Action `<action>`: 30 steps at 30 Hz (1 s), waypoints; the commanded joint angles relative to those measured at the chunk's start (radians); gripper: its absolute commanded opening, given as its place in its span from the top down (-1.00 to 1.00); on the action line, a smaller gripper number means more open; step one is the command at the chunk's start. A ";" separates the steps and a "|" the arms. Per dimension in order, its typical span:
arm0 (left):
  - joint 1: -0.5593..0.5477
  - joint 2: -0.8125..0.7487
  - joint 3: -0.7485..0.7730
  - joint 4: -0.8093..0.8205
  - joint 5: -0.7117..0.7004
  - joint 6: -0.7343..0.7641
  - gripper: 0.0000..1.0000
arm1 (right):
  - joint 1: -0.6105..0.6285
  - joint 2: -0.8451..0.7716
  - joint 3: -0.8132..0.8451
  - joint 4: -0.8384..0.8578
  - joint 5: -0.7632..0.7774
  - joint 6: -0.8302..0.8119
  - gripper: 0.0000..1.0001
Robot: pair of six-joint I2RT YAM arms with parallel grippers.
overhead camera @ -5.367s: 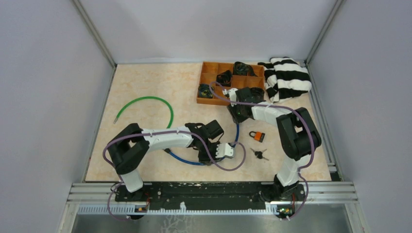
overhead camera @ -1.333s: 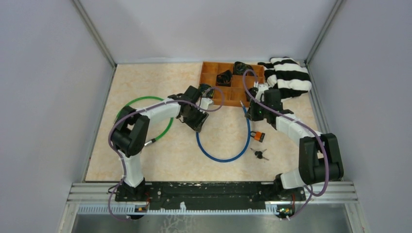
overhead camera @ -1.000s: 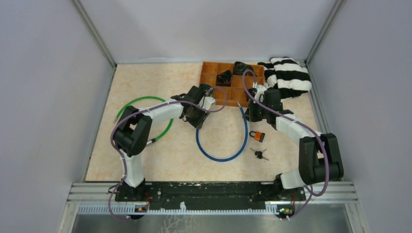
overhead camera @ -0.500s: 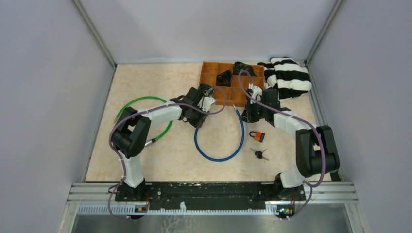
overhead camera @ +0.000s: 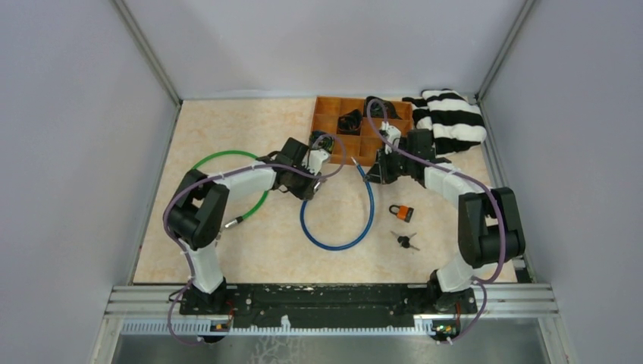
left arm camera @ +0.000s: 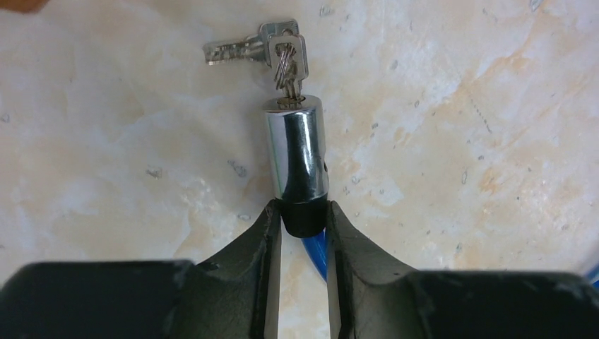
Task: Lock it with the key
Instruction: Lock the lock.
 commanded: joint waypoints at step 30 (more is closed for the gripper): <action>0.031 -0.276 -0.190 0.298 0.025 -0.069 1.00 | 0.239 0.180 0.164 -0.037 -0.178 -0.112 1.00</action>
